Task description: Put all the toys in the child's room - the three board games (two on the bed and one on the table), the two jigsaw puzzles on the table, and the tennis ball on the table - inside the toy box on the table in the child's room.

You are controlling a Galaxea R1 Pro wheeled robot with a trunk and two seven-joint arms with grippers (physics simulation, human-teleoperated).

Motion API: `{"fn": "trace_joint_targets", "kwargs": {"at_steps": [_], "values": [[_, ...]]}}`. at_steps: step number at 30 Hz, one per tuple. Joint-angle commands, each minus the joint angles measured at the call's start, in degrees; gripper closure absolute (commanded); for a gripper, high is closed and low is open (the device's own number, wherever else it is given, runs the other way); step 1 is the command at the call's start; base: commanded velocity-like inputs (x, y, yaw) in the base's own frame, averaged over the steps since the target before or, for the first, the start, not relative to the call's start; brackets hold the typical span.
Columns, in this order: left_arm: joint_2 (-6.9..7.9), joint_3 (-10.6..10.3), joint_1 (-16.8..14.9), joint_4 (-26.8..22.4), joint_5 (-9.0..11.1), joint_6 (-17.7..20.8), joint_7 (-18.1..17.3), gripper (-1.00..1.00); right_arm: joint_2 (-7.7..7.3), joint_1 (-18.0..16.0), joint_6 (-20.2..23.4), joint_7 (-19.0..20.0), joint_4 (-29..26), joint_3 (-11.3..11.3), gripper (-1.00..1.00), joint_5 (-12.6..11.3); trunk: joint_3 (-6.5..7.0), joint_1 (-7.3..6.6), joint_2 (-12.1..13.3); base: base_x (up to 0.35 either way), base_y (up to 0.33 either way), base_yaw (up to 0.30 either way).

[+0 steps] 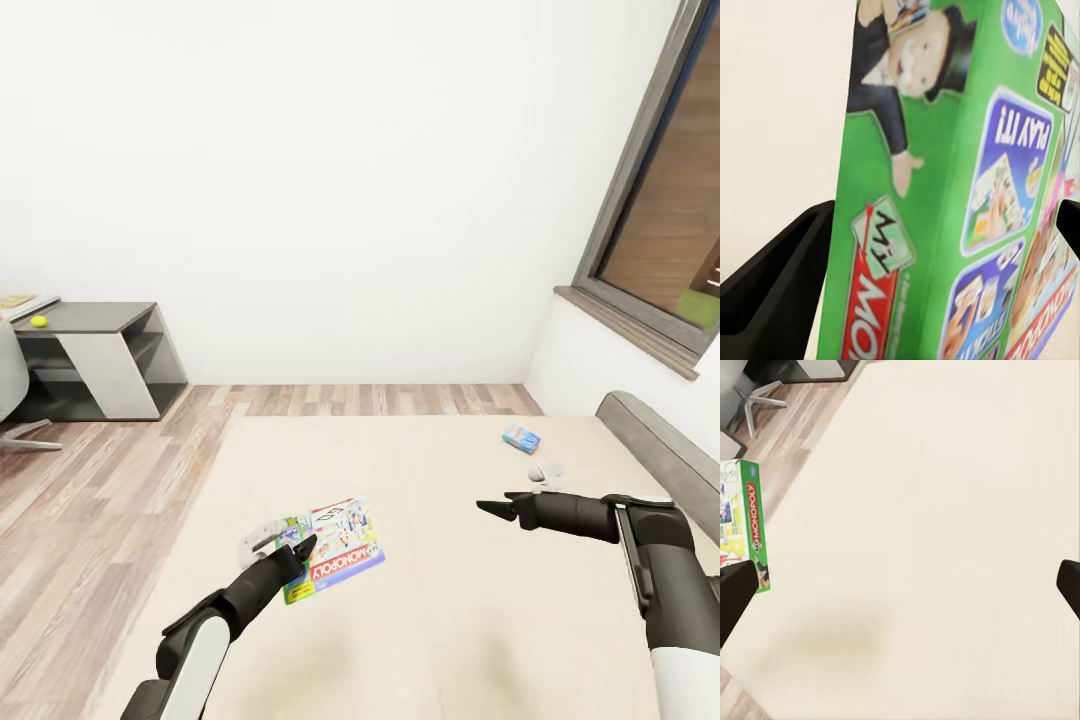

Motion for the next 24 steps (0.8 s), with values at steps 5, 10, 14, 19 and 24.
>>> {"fn": "trace_joint_targets", "kwargs": {"at_steps": [5, 10, 14, 19, 24], "values": [[0.02, 0.0, 0.0, -0.1, 0.6, 0.2, 0.6, 1.00, 0.03, -0.1, 0.4, 0.6, -0.1, -0.1, -1.00, 0.6, -0.12, 0.04, -0.1, 0.000, 0.291, 0.000], [-0.01, 0.0, 0.0, -0.1, 0.6, 0.2, 0.6, 1.00, 0.03, 0.0, 0.4, 0.6, -0.2, -0.1, -1.00, 0.6, -0.12, 0.04, -0.1, 0.000, 0.291, 0.000], [-0.01, 0.0, 0.0, -0.1, 0.6, 0.2, 0.6, 1.00, 0.03, 0.0, 0.4, 0.6, -0.2, -0.1, -1.00, 0.6, -0.12, 0.04, -0.1, 0.000, 0.291, 0.000], [-0.02, 0.0, 0.0, -0.1, 0.5, 0.2, 0.6, 1.00, 0.03, 0.0, 0.4, 0.6, -0.2, -0.1, -1.00, 0.6, -0.12, 0.04, -0.1, 0.000, 0.291, 0.000], [0.01, 0.0, 0.0, -0.1, 0.5, 0.2, 0.6, 1.00, 0.03, 0.0, 0.4, 0.6, -0.2, -0.1, -1.00, 0.6, -0.12, 0.04, -0.1, 0.000, 0.291, 0.000]]}}
